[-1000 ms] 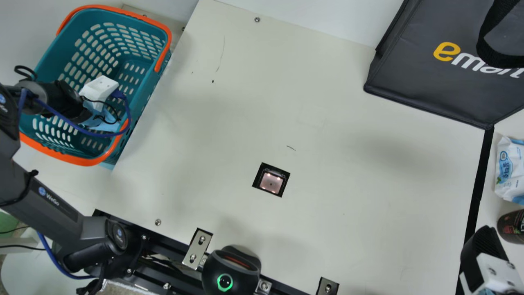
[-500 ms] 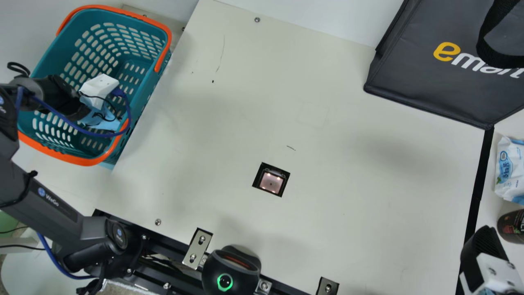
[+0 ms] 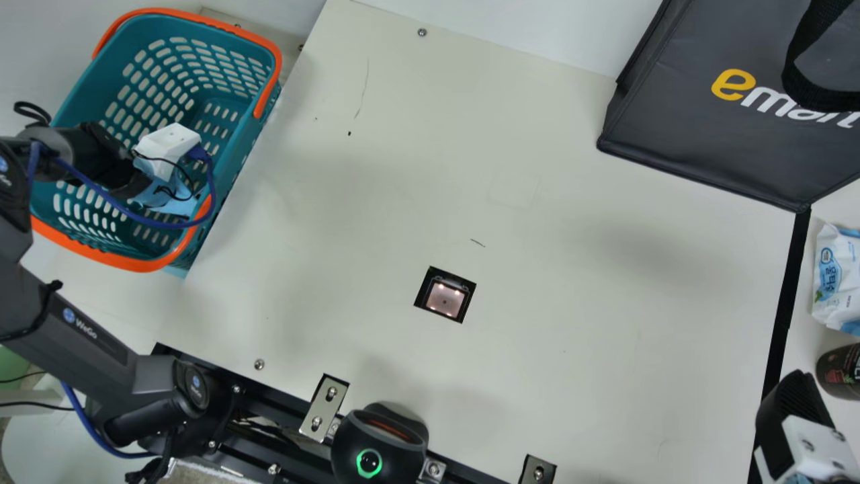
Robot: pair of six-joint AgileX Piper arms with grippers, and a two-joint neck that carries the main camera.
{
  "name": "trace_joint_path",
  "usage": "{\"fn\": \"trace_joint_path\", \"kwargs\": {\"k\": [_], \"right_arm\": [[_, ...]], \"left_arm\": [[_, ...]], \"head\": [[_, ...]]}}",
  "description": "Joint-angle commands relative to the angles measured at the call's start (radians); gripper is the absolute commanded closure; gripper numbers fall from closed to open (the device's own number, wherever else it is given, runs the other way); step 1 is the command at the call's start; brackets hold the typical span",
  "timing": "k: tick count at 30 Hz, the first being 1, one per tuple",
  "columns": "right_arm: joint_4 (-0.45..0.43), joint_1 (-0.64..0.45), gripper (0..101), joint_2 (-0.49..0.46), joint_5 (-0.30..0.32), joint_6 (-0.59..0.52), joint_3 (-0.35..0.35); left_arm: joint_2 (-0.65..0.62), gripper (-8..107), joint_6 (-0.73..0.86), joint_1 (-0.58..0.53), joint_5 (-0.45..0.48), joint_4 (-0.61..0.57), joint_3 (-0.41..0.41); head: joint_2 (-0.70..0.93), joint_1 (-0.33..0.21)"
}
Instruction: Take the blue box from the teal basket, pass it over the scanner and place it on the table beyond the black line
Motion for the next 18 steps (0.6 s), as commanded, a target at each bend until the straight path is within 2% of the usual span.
{"fn": "trace_joint_path", "kwargs": {"k": [1, 18], "right_arm": [[0.0, 0.0, 6, 0.0, 0.0, 0.0, 0.0], [0.0, 0.0, 6, 0.0, -0.001, 0.0, 0.0]], "left_arm": [[0.001, 9, 0.002, -0.001, 0.002, 0.0, 0.001], [0.021, 9, 0.009, 0.005, 0.002, 0.008, -0.01]], "head": [[0.002, -0.029], [0.002, -0.029]]}}
